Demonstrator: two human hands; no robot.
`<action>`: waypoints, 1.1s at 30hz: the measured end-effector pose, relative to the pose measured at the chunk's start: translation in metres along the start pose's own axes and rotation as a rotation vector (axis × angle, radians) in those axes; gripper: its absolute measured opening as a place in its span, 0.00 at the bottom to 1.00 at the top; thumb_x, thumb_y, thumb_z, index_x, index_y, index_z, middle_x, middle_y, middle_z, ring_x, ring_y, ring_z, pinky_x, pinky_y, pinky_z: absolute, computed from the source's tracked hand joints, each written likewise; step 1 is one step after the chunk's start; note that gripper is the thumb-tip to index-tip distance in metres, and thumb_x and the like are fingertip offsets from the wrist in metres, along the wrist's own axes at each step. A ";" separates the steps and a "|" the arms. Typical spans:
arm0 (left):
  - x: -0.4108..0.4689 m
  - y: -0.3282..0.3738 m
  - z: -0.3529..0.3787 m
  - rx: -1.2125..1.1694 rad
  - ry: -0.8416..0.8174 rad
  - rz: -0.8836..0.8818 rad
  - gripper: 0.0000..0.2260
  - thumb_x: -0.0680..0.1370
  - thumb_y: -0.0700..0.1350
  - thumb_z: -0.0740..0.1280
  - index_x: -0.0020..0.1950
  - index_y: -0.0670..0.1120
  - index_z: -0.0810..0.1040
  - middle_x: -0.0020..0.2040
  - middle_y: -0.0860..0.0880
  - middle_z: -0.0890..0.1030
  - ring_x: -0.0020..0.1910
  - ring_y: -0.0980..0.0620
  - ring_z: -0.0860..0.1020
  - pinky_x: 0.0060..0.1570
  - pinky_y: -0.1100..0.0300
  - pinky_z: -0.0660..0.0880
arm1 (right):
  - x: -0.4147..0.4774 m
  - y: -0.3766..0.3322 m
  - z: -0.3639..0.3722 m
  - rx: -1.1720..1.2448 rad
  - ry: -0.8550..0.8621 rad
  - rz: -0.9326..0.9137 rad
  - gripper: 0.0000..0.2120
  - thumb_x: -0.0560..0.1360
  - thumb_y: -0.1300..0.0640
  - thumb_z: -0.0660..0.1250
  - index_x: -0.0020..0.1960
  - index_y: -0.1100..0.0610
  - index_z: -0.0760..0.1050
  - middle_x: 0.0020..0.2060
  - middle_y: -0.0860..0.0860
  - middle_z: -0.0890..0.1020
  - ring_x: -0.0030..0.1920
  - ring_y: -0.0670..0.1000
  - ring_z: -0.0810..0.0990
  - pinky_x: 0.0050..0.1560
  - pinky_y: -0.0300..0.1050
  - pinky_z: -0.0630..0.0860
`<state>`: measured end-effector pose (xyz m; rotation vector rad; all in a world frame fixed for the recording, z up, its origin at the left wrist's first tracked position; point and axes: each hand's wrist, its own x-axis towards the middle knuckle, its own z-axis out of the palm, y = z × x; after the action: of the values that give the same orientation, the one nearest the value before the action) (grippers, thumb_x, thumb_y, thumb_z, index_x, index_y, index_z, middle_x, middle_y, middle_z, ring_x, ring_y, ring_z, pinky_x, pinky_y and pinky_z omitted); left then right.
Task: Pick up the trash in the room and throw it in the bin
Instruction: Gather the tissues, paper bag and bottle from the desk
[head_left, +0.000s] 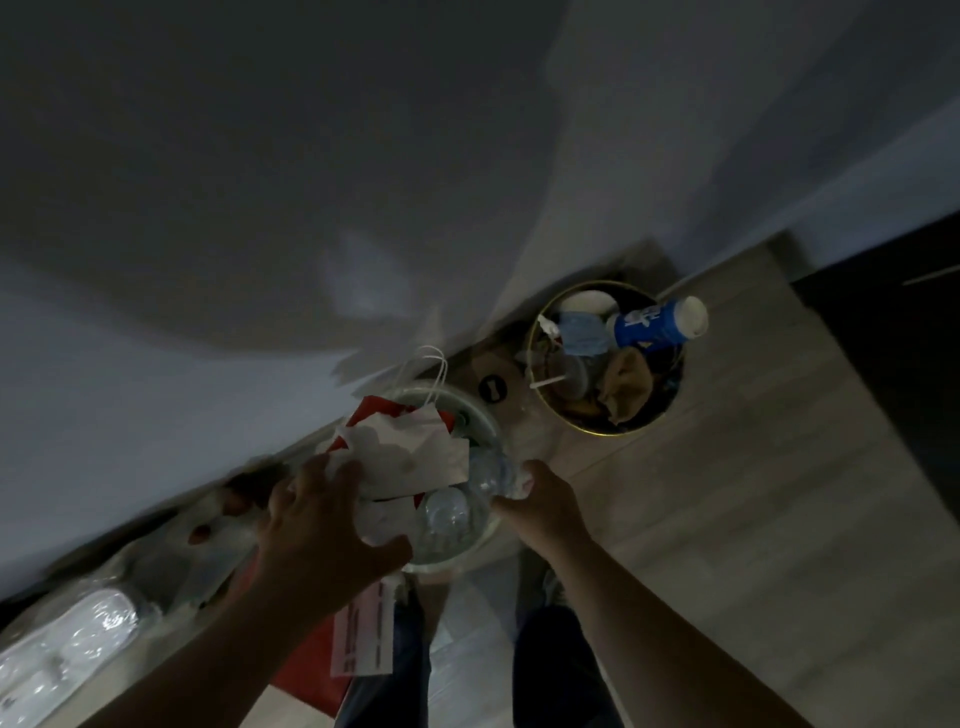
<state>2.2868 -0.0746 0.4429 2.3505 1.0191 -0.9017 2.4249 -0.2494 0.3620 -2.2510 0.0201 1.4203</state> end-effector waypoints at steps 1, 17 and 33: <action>0.004 0.007 -0.003 0.000 0.002 0.007 0.47 0.59 0.72 0.63 0.74 0.54 0.56 0.73 0.48 0.57 0.69 0.40 0.61 0.66 0.42 0.65 | -0.003 0.003 -0.005 0.018 -0.003 -0.004 0.25 0.72 0.53 0.71 0.66 0.58 0.69 0.58 0.55 0.78 0.52 0.50 0.75 0.47 0.40 0.69; 0.082 0.174 -0.023 0.089 0.091 0.274 0.40 0.63 0.70 0.69 0.68 0.52 0.63 0.67 0.47 0.63 0.65 0.41 0.65 0.62 0.43 0.68 | -0.010 0.079 -0.125 0.145 0.208 0.037 0.22 0.71 0.55 0.72 0.63 0.58 0.74 0.55 0.55 0.80 0.50 0.49 0.77 0.47 0.37 0.70; 0.236 0.283 0.107 -0.072 0.048 0.162 0.51 0.57 0.73 0.68 0.74 0.52 0.58 0.74 0.41 0.58 0.70 0.38 0.62 0.63 0.41 0.68 | 0.091 0.191 -0.157 0.200 0.261 0.085 0.21 0.74 0.53 0.71 0.65 0.55 0.72 0.57 0.54 0.79 0.48 0.46 0.76 0.36 0.32 0.69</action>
<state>2.5817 -0.2059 0.2358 2.3652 0.8497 -0.7393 2.5506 -0.4603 0.2663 -2.2718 0.3315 1.1011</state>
